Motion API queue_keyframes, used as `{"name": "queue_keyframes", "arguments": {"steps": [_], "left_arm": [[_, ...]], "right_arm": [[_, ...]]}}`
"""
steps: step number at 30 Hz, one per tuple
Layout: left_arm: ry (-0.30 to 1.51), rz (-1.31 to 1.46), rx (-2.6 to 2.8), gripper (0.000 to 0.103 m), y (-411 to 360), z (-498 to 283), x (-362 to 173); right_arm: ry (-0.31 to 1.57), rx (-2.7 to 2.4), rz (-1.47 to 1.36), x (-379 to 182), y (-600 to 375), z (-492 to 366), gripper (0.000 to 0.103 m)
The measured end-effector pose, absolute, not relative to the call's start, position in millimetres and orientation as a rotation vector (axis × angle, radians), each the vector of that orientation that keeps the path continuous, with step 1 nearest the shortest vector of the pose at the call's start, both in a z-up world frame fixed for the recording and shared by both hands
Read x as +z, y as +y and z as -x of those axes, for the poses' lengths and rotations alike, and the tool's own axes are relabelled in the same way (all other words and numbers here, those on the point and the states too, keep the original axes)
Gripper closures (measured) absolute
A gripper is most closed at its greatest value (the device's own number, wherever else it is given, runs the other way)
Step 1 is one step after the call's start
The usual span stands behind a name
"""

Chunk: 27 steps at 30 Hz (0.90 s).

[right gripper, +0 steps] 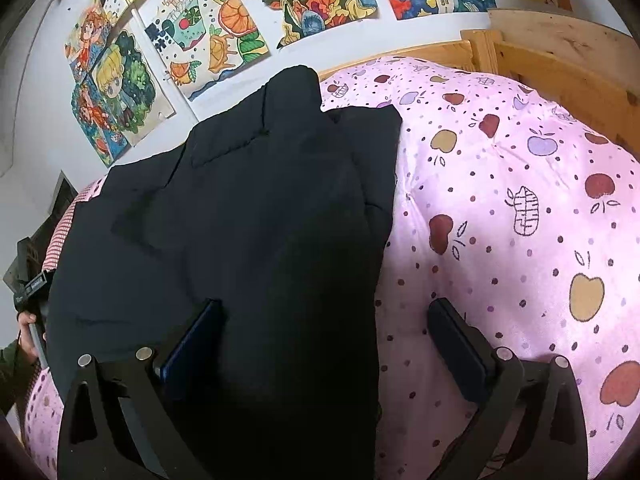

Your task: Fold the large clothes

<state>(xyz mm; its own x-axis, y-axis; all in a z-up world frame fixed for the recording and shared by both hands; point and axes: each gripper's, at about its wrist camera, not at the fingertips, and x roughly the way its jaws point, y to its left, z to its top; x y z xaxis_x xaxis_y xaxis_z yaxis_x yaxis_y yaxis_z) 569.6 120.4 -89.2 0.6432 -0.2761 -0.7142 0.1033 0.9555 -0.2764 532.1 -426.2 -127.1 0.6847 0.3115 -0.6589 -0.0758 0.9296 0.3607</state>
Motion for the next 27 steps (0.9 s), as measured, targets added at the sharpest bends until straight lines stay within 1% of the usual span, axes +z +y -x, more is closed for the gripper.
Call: {"name": "queue_keyframes", "arguments": {"steps": [5, 9, 17, 27], "left_arm": [[0.870, 0.230, -0.307, 0.000, 116, -574, -91], [0.854, 0.216, -0.345, 0.000, 110, -572, -94], [0.937, 0.229, -0.432, 0.000, 100, -583, -107], [0.982, 0.242, -0.439, 0.000, 96, -590, -113]], "right_arm": [[0.788, 0.247, -0.336, -127, -431, -531, 0.001], [0.800, 0.322, -0.345, -127, -428, -531, 0.001], [0.876, 0.556, -0.406, -136, -414, -534, 0.001], [0.927, 0.537, -0.413, -144, -400, -544, 0.001]]}}
